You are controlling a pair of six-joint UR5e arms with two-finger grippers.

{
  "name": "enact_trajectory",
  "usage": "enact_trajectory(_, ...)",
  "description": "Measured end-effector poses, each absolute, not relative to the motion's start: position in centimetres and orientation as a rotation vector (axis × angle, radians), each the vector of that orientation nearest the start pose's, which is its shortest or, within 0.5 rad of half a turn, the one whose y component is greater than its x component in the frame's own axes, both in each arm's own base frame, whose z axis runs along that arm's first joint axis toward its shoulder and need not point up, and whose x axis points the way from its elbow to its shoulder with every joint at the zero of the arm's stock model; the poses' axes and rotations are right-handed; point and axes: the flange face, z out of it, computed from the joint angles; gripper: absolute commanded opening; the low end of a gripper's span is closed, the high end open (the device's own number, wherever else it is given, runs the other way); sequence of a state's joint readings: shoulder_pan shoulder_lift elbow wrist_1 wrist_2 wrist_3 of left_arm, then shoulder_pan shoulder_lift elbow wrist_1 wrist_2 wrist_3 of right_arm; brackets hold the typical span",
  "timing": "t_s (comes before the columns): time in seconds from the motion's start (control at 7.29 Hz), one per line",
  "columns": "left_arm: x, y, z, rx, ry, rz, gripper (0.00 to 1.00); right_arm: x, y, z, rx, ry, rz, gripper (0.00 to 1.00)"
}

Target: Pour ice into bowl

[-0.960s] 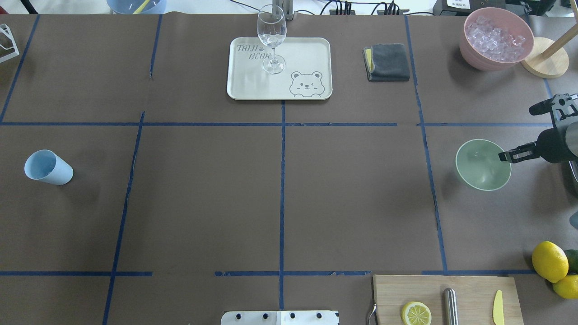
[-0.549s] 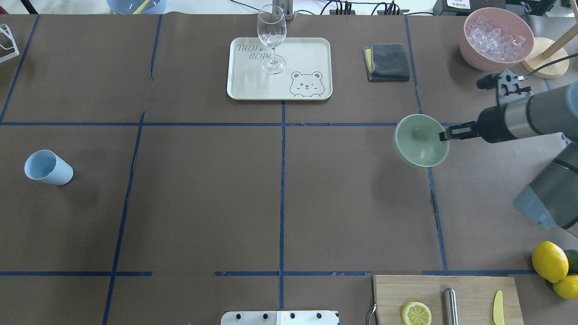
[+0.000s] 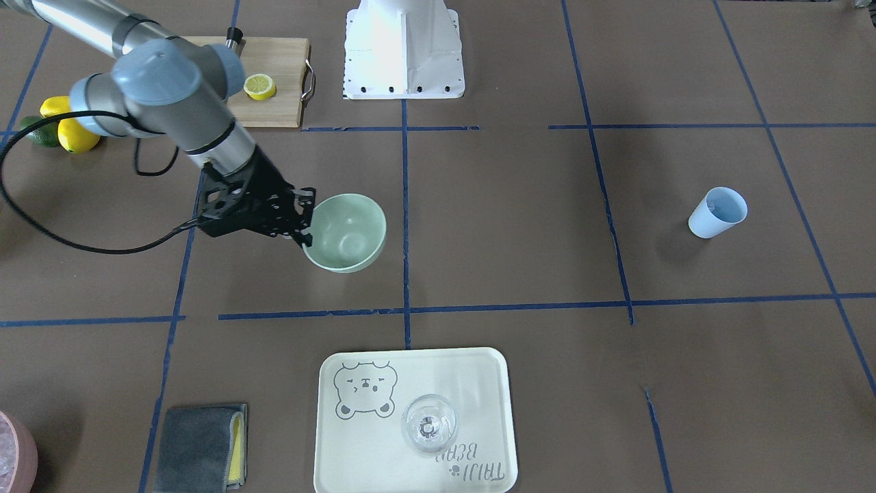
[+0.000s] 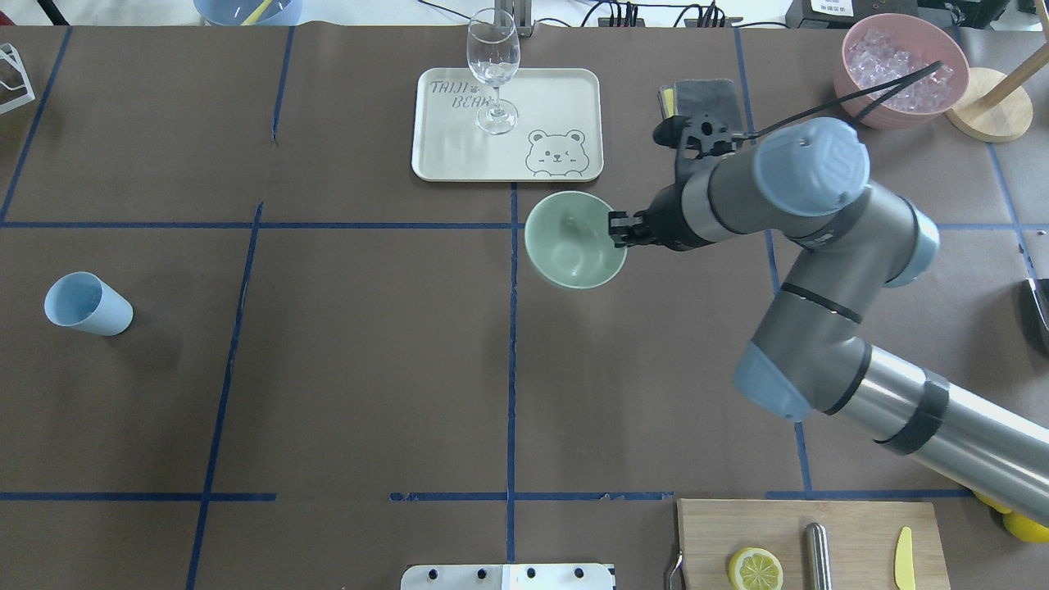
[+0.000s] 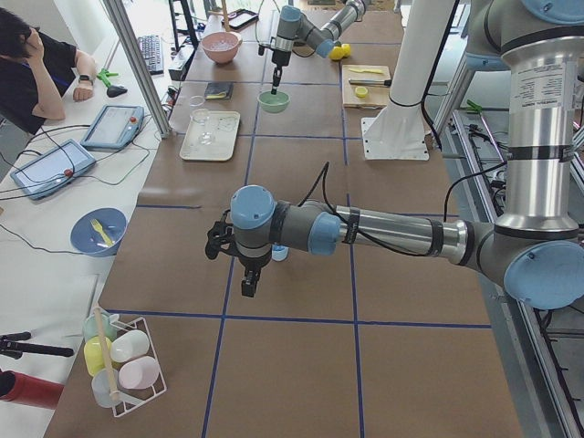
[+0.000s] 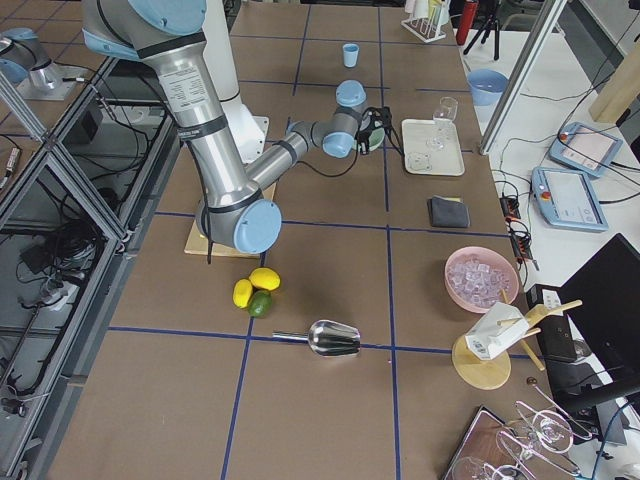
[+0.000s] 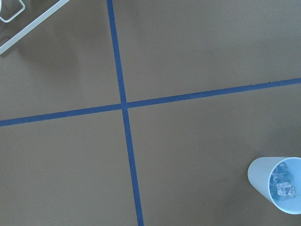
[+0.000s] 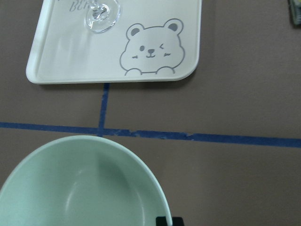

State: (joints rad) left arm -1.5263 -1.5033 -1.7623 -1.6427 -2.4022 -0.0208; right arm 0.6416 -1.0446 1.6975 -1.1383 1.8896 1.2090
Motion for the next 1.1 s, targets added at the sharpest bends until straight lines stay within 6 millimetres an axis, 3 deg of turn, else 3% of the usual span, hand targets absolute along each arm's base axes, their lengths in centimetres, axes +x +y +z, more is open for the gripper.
enact_trajectory(0.27, -3.9, -47.4, 58.4, 0.158, 0.836, 0.104, 1.00, -55.4, -45.2, 16.0, 0.218, -1.018, 0.136, 0.00)
enact_trajectory(0.41, -3.8, -47.3, 58.4, 0.157, 0.841, 0.104, 1.00, -60.2, -44.5, 12.9, 0.202, -0.987, 0.156, 0.00)
enact_trajectory(0.55, -3.8, -47.3, 58.4, 0.156, 0.844, 0.105, 1.00, -64.3, -43.9, 11.2, 0.189, -0.954, 0.167, 0.00)
enact_trajectory(0.69, -3.8, -47.3, 58.4, 0.156, 0.845, 0.105, 1.00, -67.1, -43.2, 10.6, 0.185, -0.925, 0.168, 0.00)
enact_trajectory(0.82, -3.8, -47.3, 58.4, 0.155, 0.846, 0.105, 1.00, -68.6, -42.6, 10.6, 0.185, -0.907, 0.166, 0.11)
enact_trajectory(0.96, -3.8, -47.3, 58.4, 0.154, 0.846, 0.104, 1.00, -69.4, -42.3, 10.7, 0.184, -0.897, 0.162, 0.43)
enact_trajectory(1.1, -3.8, -47.3, 58.5, 0.153, 0.847, 0.104, 1.00, -69.7, -42.1, 10.8, 0.184, -0.893, 0.159, 0.92)
